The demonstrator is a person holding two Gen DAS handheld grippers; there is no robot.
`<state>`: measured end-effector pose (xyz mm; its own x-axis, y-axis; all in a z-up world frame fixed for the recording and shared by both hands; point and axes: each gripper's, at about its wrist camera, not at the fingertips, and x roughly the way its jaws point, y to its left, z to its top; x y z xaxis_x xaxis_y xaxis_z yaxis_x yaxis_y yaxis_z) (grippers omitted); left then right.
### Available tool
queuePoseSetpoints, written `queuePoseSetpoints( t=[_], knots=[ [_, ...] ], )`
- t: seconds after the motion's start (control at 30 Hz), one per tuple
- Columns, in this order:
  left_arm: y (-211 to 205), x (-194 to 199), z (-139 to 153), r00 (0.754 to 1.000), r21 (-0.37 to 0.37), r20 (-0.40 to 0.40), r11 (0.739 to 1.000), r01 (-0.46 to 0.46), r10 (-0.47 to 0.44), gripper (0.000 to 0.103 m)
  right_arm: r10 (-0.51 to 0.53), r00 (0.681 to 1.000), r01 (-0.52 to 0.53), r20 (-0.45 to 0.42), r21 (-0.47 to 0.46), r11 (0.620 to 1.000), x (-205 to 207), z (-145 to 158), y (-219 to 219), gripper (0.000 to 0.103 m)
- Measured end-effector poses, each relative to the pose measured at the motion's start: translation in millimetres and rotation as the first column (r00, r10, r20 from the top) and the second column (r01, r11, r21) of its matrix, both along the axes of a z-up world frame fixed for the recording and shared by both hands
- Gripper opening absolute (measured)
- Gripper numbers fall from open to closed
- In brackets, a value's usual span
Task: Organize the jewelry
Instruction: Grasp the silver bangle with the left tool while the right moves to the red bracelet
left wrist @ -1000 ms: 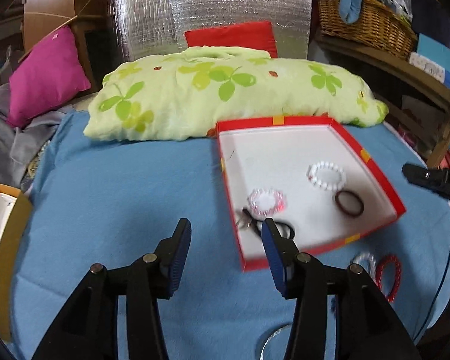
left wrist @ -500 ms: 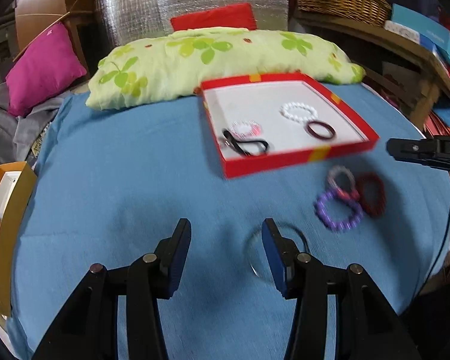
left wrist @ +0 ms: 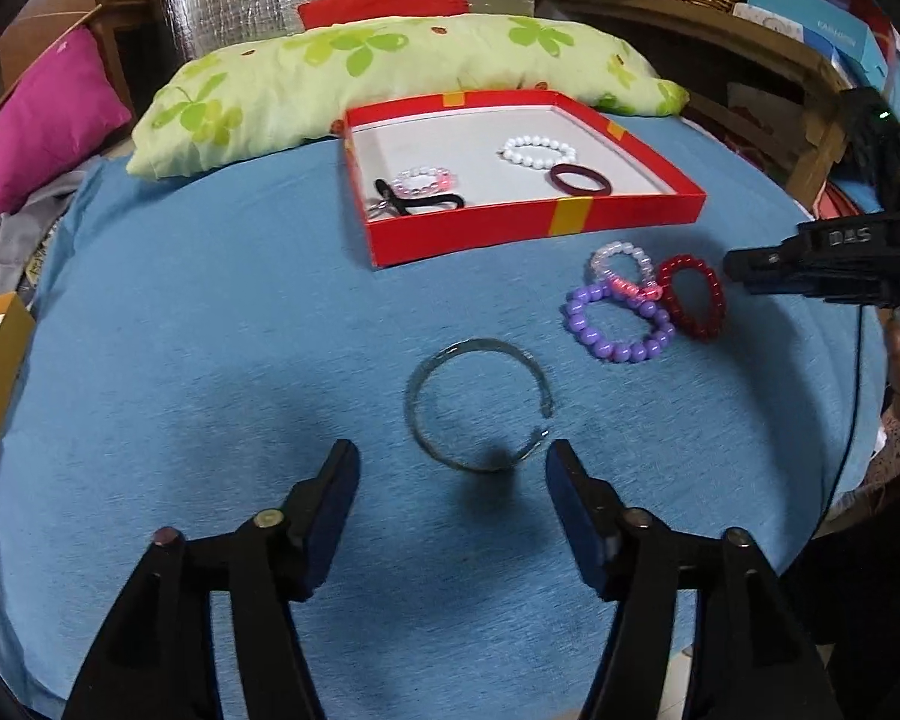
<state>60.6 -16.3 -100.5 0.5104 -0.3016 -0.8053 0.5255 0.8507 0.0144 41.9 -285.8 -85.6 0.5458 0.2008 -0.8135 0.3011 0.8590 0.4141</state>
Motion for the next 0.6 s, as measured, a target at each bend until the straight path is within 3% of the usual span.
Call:
queuePoseSetpoints(
  t=[0.13, 0.37, 0.47, 0.6],
  knots=[
    [-3.7, 5.4, -4.2, 1.000, -0.005, -0.027, 1.000, -0.010, 0.010, 0.073, -0.015, 0.999, 0.015, -0.031, -0.009, 1.000, 8.9, -6.9, 0.7, 0.034],
    [-2.5, 17.8, -17.2, 0.994, -0.025, -0.096, 0.998, -0.052, 0.050, 0.073, -0.003, 0.999, -0.001, -0.033, -0.136, 0.991, 21.8, -11.4, 19.1, 0.034],
    [-1.8, 21.1, -19.3, 0.991, -0.046, -0.113, 0.996, -0.073, 0.067, 0.073, 0.015, 0.999, -0.021, -0.031, -0.215, 0.976, 22.9, -11.6, 28.4, 0.015],
    [-6.1, 19.8, -19.3, 0.991, -0.061, -0.124, 0.996, -0.061, 0.053, 0.073, 0.003, 1.000, -0.008, -0.022, -0.229, 0.973, 22.0, -11.2, 26.3, 0.011]
  ],
)
